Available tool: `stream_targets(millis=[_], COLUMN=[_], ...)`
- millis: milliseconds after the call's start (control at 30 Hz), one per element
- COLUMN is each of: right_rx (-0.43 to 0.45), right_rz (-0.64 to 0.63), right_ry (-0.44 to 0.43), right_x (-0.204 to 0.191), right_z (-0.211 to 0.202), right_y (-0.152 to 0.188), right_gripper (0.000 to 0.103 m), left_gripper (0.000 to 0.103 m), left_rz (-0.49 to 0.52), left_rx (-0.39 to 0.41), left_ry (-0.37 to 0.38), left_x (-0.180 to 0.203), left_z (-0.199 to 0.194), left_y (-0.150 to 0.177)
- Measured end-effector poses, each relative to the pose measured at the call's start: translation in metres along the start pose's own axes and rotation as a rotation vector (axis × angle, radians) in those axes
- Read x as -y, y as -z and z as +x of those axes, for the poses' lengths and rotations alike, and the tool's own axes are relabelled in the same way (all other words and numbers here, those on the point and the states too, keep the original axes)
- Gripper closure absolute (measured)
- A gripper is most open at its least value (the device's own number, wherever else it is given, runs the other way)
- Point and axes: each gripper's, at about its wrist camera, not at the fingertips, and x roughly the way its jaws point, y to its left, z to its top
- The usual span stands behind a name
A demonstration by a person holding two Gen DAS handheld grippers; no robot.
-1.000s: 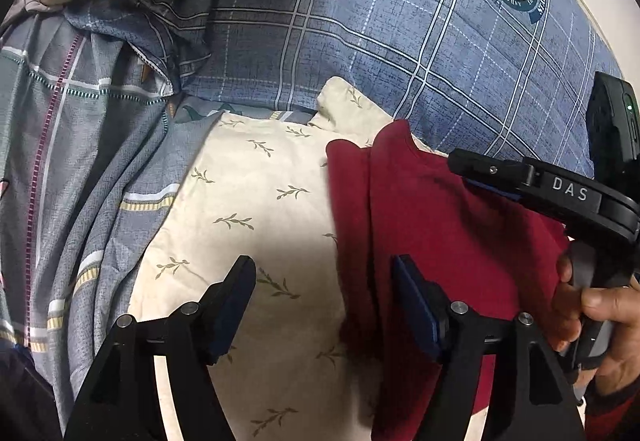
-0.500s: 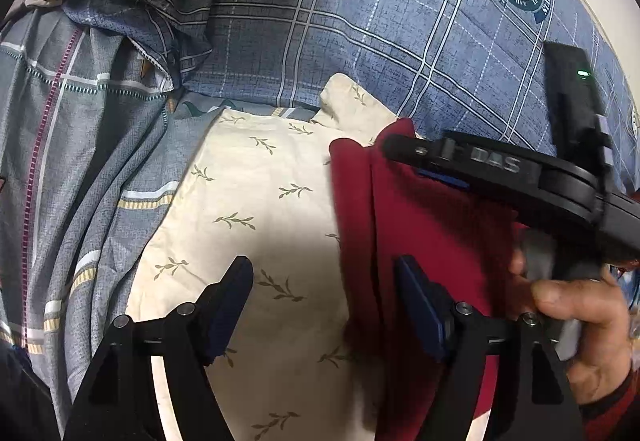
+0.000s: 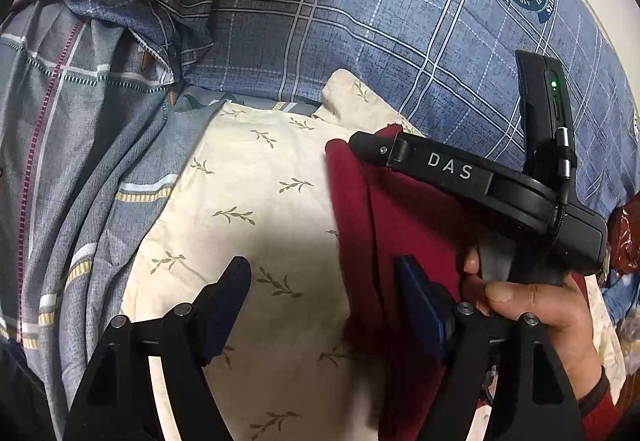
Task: Fold small clothes
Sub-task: 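Press the folded shirt edge with the right gripper beside the left gripper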
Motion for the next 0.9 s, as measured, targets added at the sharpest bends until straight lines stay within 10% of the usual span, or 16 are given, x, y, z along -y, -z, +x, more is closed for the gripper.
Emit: stream_targets(millis=[600,900], right_rx=[0.023,-0.111], right_rz=[0.032,-0.053], right_ry=[-0.052,0.034], right_x=[0.005,-0.014], right_z=[-0.004,-0.005], right_y=[0.004,0.001], right_gripper=[0.037,0.024], left_gripper=[0.023,0.021], left_rz=[0.013,0.016], left_rx=[-0.007,-0.006], left_ry=[-0.018,-0.021], left_x=[0.004,0.005], left_z=[0.006,0.008], left_y=[-0.002,-0.003])
